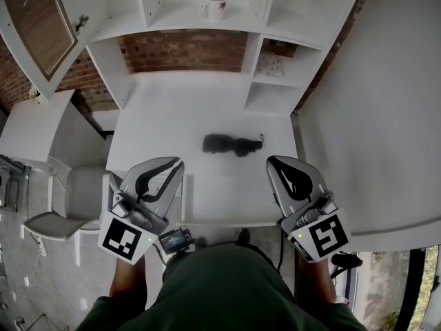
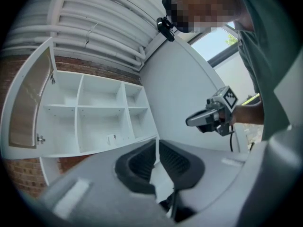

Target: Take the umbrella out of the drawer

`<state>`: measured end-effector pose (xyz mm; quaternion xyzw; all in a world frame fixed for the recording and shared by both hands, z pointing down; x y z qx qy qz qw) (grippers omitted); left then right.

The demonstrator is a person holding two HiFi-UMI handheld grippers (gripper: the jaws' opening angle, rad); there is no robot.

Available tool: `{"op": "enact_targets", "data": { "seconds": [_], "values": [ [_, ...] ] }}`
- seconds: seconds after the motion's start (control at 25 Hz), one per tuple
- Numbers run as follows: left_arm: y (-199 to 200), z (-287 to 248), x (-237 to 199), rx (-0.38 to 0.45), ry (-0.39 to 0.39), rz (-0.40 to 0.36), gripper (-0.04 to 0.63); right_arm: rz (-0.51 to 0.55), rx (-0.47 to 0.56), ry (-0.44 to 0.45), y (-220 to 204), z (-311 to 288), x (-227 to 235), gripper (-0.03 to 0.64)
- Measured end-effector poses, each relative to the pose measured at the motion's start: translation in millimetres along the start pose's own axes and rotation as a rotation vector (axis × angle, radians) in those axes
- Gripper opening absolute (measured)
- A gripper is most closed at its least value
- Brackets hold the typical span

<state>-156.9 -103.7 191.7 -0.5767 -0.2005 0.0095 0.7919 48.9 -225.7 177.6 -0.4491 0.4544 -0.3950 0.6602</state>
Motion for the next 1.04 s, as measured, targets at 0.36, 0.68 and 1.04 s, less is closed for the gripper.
{"op": "enact_targets", "data": {
  "seconds": [0.36, 0.68, 1.04],
  "values": [
    [-9, 18, -12, -0.021, 0.000, 0.004, 0.020, 0.020, -0.021, -0.051, 0, -7, -14, 0.006],
    [-21, 22, -25, -0.033, -0.009, 0.020, 0.018, 0.015, -0.046, -0.065, -8, -17, -17, 0.006],
    [-29, 25, -30, -0.037, -0.017, 0.034, 0.018, 0.004, -0.064, -0.077, -15, -21, -19, 0.006]
  ]
}}
Point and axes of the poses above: the fingertips, and each gripper's own axes: z backward along the fingers, x to its right, y out of its top, the point moved 7 cm from there along z, backward along the fingers, and after that the axes turned 13 degrees about x, right-handed, at the moved point
